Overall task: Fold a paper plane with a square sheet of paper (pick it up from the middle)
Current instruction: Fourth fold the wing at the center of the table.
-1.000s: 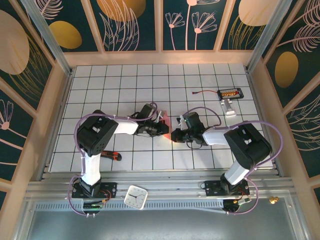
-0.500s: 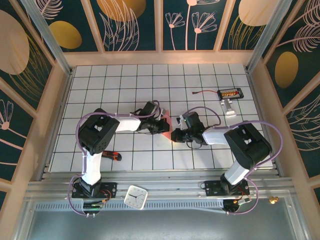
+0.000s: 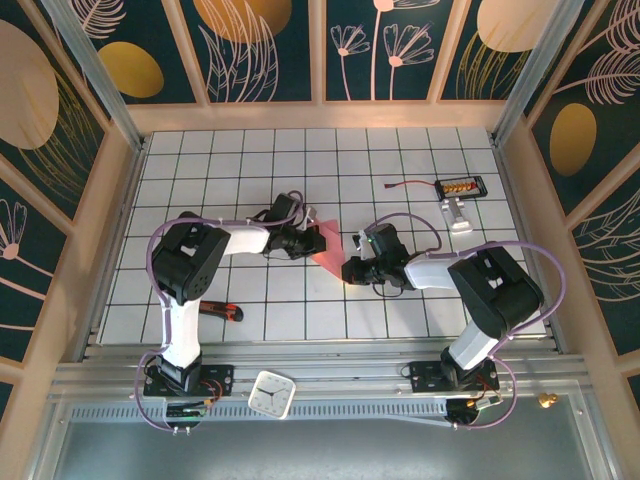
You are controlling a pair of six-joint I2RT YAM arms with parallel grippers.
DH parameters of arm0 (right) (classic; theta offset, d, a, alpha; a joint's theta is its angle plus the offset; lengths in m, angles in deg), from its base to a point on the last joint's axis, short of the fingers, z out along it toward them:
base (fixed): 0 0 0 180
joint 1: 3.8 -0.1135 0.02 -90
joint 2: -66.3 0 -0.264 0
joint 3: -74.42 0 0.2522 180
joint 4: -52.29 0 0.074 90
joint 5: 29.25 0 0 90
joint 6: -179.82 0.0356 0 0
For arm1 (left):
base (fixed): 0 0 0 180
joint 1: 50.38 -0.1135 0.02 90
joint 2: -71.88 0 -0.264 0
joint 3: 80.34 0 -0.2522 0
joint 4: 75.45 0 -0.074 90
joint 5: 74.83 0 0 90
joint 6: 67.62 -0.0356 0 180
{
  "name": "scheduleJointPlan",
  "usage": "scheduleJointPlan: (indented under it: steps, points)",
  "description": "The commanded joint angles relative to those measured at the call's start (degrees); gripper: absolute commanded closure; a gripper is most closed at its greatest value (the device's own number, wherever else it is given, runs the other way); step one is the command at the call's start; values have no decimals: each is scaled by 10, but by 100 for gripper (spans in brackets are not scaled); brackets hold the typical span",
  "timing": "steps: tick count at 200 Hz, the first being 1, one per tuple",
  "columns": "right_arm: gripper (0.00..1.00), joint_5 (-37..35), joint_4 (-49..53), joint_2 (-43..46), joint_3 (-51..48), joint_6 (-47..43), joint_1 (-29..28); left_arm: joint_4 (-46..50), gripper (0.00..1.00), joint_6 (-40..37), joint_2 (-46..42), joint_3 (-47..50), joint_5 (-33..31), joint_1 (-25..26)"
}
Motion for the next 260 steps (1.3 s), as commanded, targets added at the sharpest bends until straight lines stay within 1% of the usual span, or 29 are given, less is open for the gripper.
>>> scheduleJointPlan:
  steps: [1,77,96,122,141,163,182,200,222,243,260]
  points:
    - [100,-38,114,-22,-19,-14,-4,27,100,-28,37,-13,-99,-42]
    - [100,-42,120,-20,-22,-18,-5,55,100,-44,62,-71,-141,-65]
    - [100,-43,121,-21,-22,-18,-7,62,100,-46,73,-88,-144,-70]
    - [100,-45,131,-13,-13,-25,-4,57,100,-42,73,-93,-131,-71]
    - [100,-36,133,28,0,-31,16,45,100,-35,64,-73,-116,-71]
    - [100,10,89,64,20,-10,21,25,100,-25,51,-43,-89,-69]
    - [100,43,35,65,32,21,22,-10,100,3,32,-2,-55,-54]
    - [100,55,-5,66,31,38,22,-34,100,27,5,35,-41,-31]
    - [100,54,-23,62,29,38,17,-53,100,52,-27,66,-35,-4]
    - [100,51,-37,54,28,41,-5,-74,100,76,-51,104,-43,11]
    - [100,49,-45,38,34,41,-9,-80,100,84,-60,116,-42,16]
